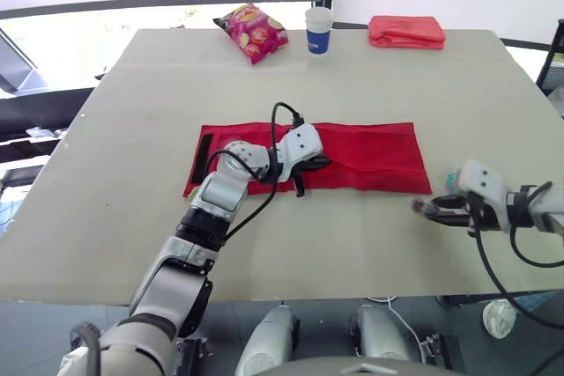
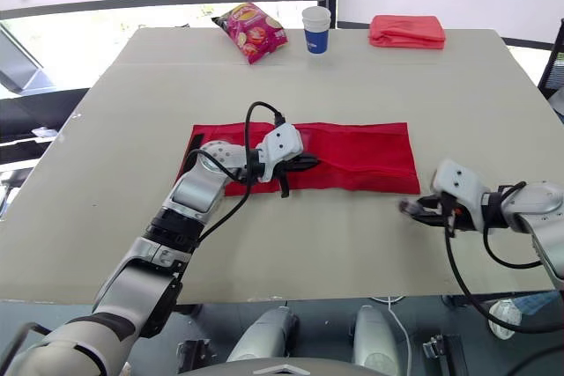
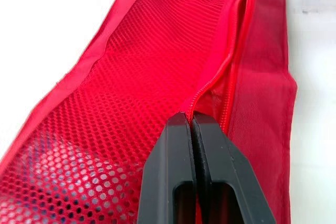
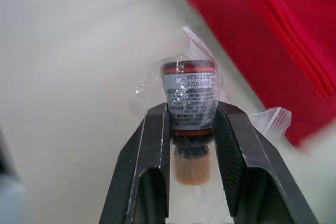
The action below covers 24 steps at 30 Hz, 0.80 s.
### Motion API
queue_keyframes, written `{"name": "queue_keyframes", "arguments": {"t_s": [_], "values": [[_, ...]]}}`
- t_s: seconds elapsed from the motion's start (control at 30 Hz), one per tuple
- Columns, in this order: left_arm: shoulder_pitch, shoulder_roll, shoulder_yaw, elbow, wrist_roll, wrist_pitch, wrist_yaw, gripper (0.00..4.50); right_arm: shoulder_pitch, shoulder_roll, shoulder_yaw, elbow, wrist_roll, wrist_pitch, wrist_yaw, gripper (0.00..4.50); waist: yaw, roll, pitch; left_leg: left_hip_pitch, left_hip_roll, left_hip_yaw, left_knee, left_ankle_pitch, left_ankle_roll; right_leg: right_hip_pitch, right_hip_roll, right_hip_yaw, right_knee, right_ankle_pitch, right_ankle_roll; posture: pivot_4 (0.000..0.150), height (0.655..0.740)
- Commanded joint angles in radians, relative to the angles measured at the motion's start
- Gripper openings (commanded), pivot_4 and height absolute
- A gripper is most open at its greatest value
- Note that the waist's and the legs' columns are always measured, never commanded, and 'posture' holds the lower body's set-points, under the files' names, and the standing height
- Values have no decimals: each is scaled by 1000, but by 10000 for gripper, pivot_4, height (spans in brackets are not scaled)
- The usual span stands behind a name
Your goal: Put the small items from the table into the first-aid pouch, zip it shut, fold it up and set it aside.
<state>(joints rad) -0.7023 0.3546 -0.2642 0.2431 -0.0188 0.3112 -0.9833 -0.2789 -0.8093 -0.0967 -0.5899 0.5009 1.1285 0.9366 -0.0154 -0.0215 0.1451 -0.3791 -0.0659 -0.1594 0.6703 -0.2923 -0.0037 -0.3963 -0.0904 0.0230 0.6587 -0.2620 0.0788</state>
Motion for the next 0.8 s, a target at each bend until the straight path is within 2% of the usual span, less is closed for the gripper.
{"name": "queue_keyframes", "arguments": {"t_s": [0.03, 0.13, 0.2, 0.33, 0.53, 0.8], "values": [[-15, -13, 20, -63, -50, 58, -8, 0, -134, 291, -13, -65, -7, 346, -277, 7171, 2, -2, -1, 0, 0, 0, 0, 0, 0, 0, 0, 0, 0, 0, 0, 1500, 7400], [-24, -25, 9, -79, -64, 90, -11, 0, -214, 516, -10, 4, -110, 442, -473, 7171, 1, -1, -2, 0, -1, 0, -1, 1, -1, -2, 0, 1, 2, 0, -1, 1500, 7400], [-31, -32, 6, -90, -70, 110, -9, 0, -245, 601, -12, 25, -141, 479, -543, 7171, 8, -1, -2, -3, -1, 0, 0, 1, -1, -5, -1, 2, 3, 0, -1, 1500, 7400], [-37, -40, 3, -106, -82, 136, -6, 0, -253, 686, -4, 59, -158, 486, -624, 7171, -1, -1, -2, -3, -5, 1, 0, 0, -1, -5, -6, -1, 3, 0, -1, 1500, 7400], [-23, -46, -2, -144, -100, 172, -6, 0, -273, 786, -39, 136, -224, 480, -745, 7171, -15, 0, -3, -2, -4, 3, -1, 1, -1, -6, -4, -1, 4, 0, -1, 1500, 7400], [8, -33, -26, -162, -97, 203, -13, 0, -329, 890, -135, 247, -242, 335, -812, 7171, -27, 3, -4, -1, -3, 3, -1, 1, -1, -7, -4, -1, 4, 0, -1, 1500, 7400]]}}
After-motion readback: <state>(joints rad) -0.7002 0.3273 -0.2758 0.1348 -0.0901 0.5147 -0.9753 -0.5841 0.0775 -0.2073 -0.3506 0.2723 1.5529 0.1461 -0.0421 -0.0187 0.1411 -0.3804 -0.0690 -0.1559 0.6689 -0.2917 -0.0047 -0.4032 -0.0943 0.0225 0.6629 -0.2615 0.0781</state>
